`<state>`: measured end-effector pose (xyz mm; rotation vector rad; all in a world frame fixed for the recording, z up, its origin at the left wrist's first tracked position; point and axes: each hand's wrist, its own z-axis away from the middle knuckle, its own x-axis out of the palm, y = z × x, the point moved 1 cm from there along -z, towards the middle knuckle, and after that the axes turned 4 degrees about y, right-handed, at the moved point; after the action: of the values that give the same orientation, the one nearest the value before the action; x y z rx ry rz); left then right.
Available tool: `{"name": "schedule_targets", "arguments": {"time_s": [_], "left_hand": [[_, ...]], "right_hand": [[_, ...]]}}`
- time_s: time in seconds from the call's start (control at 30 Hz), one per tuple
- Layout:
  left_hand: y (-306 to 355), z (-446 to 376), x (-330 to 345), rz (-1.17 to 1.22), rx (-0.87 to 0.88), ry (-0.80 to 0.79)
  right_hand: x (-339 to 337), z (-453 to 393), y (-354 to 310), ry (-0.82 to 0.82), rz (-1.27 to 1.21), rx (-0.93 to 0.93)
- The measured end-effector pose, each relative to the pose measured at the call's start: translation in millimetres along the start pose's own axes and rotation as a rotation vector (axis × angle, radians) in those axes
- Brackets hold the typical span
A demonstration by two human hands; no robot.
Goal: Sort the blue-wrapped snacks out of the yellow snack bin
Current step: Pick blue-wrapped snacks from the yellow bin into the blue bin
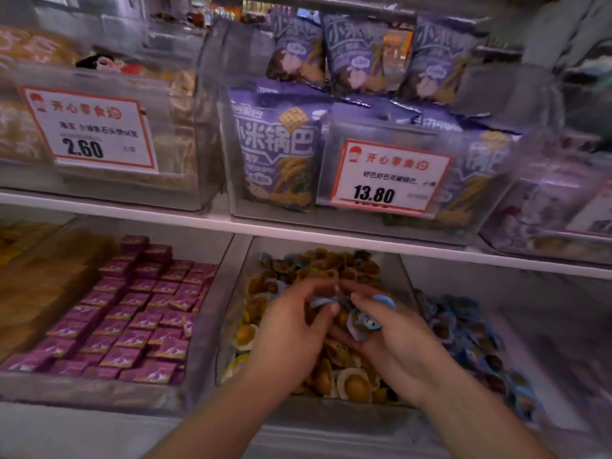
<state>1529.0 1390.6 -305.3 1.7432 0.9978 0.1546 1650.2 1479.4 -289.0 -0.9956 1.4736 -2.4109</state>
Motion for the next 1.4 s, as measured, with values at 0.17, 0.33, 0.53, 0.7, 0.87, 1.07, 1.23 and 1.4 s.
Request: {"name": "schedule_targets", "arguments": {"time_s": [0.17, 0.33, 0.53, 0.7, 0.87, 1.07, 1.23, 1.4], "left_hand": [[-14.2, -8.1, -5.9, -0.059, -0.004, 0.069], [-14.9, -3.4, -3.0, -0.163, 0.152, -0.087], [-16.7, -4.3, -5.7, -0.478, 0.394, -0.192], [-19.4, -3.1, -13.2, -0.435, 0.362, -0.126], [-18.0, -4.5, -16.3, -0.347, 0.351, -0.044], [-7.2, -5.2, -19.8, -0.355, 0.454, 0.121], [12.7, 3.0, 0.2, -0.355, 0.563, 0.083], [34.0, 18.0, 32.5, -0.143, 0.342, -0.125]], "right_hand": [[-14.3, -5.8, -9.4, 0.063, 0.137, -0.075], [-11.3, -9.2, -6.8, 0.069, 0.335, -0.145], [-9.2, -11.5, -11.6, 0.141, 0.162, -0.033], [-7.6, -6.9, -12.7, 0.112, 0.022, 0.004], [-6.1, -0.1, -13.8, 0.004, 0.134, -0.081], [-4.8, 10.3, -25.4, 0.085, 0.338, -0.329], [1.4, 30.4, -21.2, -0.209, 0.130, 0.135], [-18.5, 36.6, -21.9, -0.025, 0.132, -0.157]]}}
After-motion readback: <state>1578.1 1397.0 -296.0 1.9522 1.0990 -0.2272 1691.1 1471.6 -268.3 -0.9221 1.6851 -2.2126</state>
